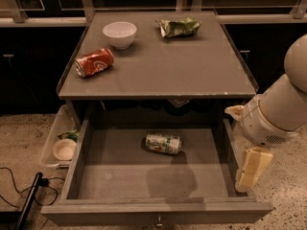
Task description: Pick 7up can from top drawer and place on counter
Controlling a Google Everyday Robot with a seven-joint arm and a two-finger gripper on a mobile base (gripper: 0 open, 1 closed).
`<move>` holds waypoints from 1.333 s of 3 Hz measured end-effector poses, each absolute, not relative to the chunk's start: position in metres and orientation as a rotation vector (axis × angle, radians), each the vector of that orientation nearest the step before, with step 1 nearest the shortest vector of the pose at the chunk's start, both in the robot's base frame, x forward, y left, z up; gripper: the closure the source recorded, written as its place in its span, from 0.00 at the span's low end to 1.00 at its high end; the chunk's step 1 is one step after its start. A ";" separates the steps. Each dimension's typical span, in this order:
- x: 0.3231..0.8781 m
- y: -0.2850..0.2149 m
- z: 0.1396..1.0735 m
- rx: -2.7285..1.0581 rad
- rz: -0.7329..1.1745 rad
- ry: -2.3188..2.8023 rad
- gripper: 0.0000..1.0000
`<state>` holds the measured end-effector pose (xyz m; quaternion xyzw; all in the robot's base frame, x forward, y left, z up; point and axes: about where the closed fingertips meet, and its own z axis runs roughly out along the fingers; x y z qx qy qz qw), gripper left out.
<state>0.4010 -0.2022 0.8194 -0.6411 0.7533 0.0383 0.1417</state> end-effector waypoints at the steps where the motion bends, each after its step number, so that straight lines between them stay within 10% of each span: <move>1: 0.401 -0.202 0.820 -1.851 0.110 2.174 0.00; 4: 0.461 -0.165 0.734 -1.706 0.304 2.058 0.00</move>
Offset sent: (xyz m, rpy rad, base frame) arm 0.0138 0.0123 -0.0370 0.0717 0.0479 -0.0305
